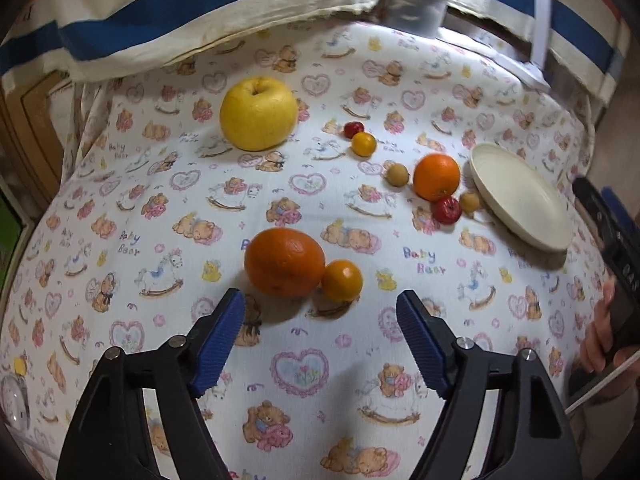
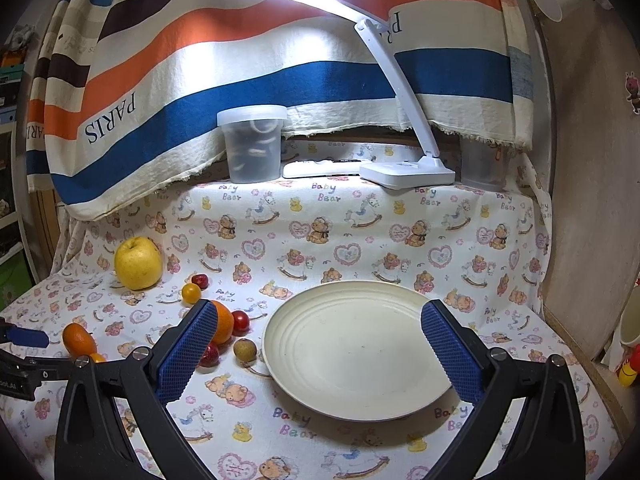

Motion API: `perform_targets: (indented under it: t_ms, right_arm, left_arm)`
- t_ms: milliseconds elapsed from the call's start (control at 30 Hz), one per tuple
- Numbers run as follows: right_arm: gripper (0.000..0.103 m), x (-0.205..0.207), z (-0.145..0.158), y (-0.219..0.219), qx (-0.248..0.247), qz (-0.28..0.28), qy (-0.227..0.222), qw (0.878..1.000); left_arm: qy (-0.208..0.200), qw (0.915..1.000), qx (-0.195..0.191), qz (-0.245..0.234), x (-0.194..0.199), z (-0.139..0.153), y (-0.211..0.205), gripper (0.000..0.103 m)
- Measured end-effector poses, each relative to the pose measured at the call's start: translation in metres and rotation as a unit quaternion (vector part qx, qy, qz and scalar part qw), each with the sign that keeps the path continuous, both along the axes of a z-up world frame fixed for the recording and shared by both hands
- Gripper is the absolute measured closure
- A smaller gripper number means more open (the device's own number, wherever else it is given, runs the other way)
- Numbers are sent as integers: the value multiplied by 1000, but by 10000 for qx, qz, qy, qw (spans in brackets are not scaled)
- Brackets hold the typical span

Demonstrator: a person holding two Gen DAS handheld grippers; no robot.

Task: Organize fruits
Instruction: 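Lower the left gripper onto the large orange and close it, then lift the large orange with the left gripper while the right gripper grasps the orange beside the plate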

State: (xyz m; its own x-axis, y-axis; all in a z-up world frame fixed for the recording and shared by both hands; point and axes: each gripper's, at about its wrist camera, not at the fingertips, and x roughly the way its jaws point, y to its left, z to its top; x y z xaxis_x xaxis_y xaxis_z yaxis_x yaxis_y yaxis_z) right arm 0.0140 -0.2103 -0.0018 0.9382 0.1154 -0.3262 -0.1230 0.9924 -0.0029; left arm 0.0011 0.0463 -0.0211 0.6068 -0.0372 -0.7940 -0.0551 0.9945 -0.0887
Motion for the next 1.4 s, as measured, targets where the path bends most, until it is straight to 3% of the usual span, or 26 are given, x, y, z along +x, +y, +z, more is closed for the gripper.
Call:
perform_targets:
  t_ms: [133, 267, 300, 367, 400, 633, 733, 900, 1033, 1400]
  right_arm:
    - [1, 3, -2, 0, 22, 28, 69, 10000]
    - [1, 2, -3, 1, -7, 36, 64, 10000]
    - [1, 2, -3, 1, -9, 54, 59, 10000]
    - [1, 1, -4, 4, -33, 77, 46, 10000]
    - [1, 1, -4, 5, -50, 93, 43, 9999]
    - [1, 1, -7, 11, -163, 173, 86, 9997]
    - [1, 1, -7, 11, -164, 181, 100, 9997]
    - [1, 2, -8, 10, -79, 193, 124, 9997]
    - [1, 3, -8, 9, -69, 172, 148, 9997]
    - [1, 9, -11, 5, -52, 116, 234, 9996]
  left_arm:
    - [-87, 9995, 74, 281, 12, 3, 14, 26]
    - [165, 9981, -367, 475, 25, -5, 33, 28]
    - [230, 9970, -539, 496, 27, -9, 36, 31]
    - [372, 9934, -969, 485, 32, -17, 42, 52]
    - [445, 9922, -1059, 476, 34, -21, 43, 53]
    - [337, 9919, -1121, 490, 40, -25, 40, 54]
    - [278, 9943, -1005, 242, 43, -24, 34, 55]
    - [-148, 9980, -608, -10, 43, -9, 20, 55]
    - [-537, 9970, -538, -130, 49, 11, 12, 55]
    - [-1608, 9854, -385, -410, 67, 41, -7, 55]
